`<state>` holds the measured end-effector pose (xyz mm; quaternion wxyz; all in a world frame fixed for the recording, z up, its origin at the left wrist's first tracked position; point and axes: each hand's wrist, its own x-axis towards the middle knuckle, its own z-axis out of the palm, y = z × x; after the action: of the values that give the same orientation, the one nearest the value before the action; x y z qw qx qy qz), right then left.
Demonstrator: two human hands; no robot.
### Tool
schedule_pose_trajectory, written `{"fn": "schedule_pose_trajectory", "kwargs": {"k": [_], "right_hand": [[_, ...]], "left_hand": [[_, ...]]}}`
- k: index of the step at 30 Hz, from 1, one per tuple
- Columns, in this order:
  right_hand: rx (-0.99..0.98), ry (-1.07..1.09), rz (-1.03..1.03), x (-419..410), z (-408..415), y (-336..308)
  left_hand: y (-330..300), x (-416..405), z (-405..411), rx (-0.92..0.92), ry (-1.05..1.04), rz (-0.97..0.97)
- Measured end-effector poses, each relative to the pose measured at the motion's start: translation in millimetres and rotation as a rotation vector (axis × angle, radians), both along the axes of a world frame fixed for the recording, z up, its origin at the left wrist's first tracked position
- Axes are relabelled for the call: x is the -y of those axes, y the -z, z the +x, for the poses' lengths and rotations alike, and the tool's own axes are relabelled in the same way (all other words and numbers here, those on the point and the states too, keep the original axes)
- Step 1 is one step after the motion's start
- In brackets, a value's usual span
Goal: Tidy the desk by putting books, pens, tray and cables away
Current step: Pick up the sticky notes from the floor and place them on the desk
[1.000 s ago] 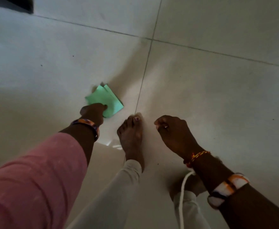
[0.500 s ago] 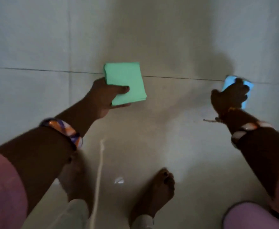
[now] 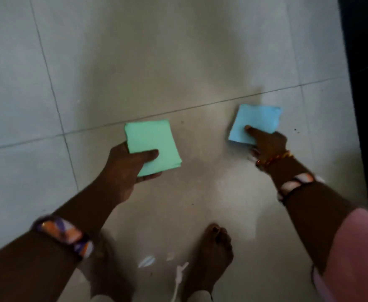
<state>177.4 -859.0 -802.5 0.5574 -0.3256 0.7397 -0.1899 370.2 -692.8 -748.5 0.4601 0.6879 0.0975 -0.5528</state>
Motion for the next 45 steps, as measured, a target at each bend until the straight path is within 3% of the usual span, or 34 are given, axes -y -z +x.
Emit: {"fn": "schedule_pose_trajectory", "kwargs": {"k": [5,9,13,18,22,26,31,35,40,45], "right_hand": [[0.32,0.032,0.05,-48,6,-117],[0.441,0.102,-0.157,-52,2,-241],[0.392,0.132,-0.411,-42,-8,-379],[0.133,0.168,-0.712,-61,-63,-540],[-0.059,0.362,-0.868,-102,-144,-641],[-0.122,0.612,-1.004,-164,-224,-720],[-0.148,1.148,-1.155,-270,-312,-788],[-0.169,1.351,-1.163,-356,-370,-801],[-0.155,1.657,-1.087,-465,-429,-798],[-0.321,1.854,-0.984,-576,-450,-801]], "left_hand": [[-100,20,-2,0.128,0.117,-0.092],[-210,69,-18,0.2,0.347,-0.241],[-334,103,-51,0.079,0.576,-0.377],[-488,116,-113,-0.089,0.785,-0.57],[-586,106,-183,-0.246,1.061,-0.695],[-658,85,-268,-0.321,1.354,-0.829],[-720,37,-390,-0.334,1.683,-0.933],[-745,-26,-491,-0.405,1.875,-0.931],[-745,-133,-604,-0.53,2.149,-0.716],[-737,-235,-682,-0.604,2.304,-0.55]]}}
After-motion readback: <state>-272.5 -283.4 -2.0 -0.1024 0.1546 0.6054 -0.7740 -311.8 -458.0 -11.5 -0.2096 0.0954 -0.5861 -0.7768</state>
